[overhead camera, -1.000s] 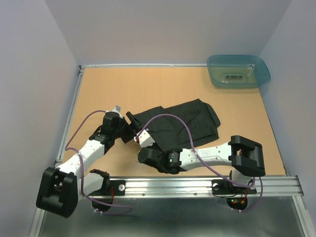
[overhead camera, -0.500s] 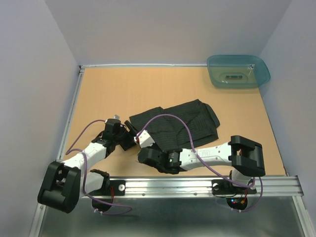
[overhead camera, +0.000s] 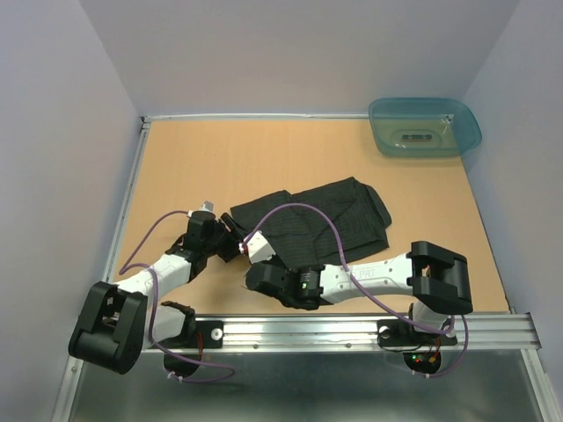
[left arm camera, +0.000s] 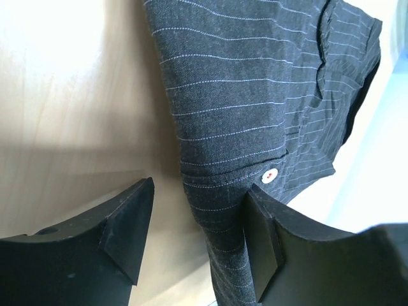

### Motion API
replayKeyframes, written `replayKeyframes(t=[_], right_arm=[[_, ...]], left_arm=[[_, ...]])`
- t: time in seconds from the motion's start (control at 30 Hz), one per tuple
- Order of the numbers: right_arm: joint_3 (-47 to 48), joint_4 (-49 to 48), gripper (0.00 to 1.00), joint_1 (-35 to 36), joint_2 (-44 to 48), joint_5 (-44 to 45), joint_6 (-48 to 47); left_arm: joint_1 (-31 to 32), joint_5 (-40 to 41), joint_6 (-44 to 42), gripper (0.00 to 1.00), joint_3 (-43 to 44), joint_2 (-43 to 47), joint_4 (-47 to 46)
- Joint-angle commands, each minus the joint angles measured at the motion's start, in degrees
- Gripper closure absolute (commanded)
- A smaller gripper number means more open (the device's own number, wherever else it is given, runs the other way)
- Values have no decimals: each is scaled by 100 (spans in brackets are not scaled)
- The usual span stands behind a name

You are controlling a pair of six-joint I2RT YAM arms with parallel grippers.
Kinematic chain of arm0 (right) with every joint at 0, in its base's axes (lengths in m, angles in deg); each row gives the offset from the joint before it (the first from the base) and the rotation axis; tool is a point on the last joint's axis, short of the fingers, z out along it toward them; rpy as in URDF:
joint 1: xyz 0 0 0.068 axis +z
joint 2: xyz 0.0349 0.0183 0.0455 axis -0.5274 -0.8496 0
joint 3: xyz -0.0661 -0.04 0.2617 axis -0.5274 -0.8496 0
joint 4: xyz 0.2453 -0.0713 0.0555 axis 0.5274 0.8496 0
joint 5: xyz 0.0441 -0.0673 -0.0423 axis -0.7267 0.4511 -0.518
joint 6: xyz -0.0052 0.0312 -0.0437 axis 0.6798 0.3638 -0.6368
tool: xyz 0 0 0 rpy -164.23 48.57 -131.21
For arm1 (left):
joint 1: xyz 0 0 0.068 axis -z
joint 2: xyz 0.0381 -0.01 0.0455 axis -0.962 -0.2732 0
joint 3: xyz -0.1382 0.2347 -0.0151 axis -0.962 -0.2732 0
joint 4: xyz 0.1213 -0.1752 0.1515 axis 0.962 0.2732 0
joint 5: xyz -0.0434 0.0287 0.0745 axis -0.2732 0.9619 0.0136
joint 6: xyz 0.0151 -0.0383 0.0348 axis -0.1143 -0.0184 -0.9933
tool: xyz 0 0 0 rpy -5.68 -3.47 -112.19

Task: Fold and stack the long sleeve shirts
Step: Fold the shirt

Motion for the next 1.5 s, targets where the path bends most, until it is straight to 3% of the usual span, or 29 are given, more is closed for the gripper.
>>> replayKeyframes(t=[0.0,0.33,0.5,0.73,0.83,0.97,1.03,1.07,1.13,1.2,1.33,1.47], right_arm=[[-102,-403,99,2,173,-18,98],[-129,-412,99,2,182,-35,115],[-129,-421,99,2,182,-44,124],[-155,-430,99,2,243,-35,133],[-173,-438,99,2,252,-35,159],[-146,-456,99,2,287,-228,177],[-146,-447,83,2,348,-351,212],[-164,-456,62,-15,410,-378,273],[-199,-438,48,-190,612,-614,343],[-295,-438,41,-418,1042,-920,536],[-533,-403,45,-1549,1693,-1563,897],[-656,-350,72,-2466,1720,-2205,1029]], left_arm=[[-33,107,-73,34,-145,149,-420],[-33,-245,-90,16,-443,719,-1176],[-33,-219,-46,15,-523,580,-1238],[-33,-218,15,31,-540,-193,-1238],[-33,-184,-11,48,-558,-151,-1203],[-33,53,-159,84,-374,174,-792],[-33,255,-414,94,-216,385,-299],[-33,326,-502,96,-67,447,-133],[-33,510,-652,97,83,640,323],[-33,616,-837,97,268,746,606],[-42,880,-1092,97,619,896,1483],[-42,994,-1329,97,962,826,2013]])
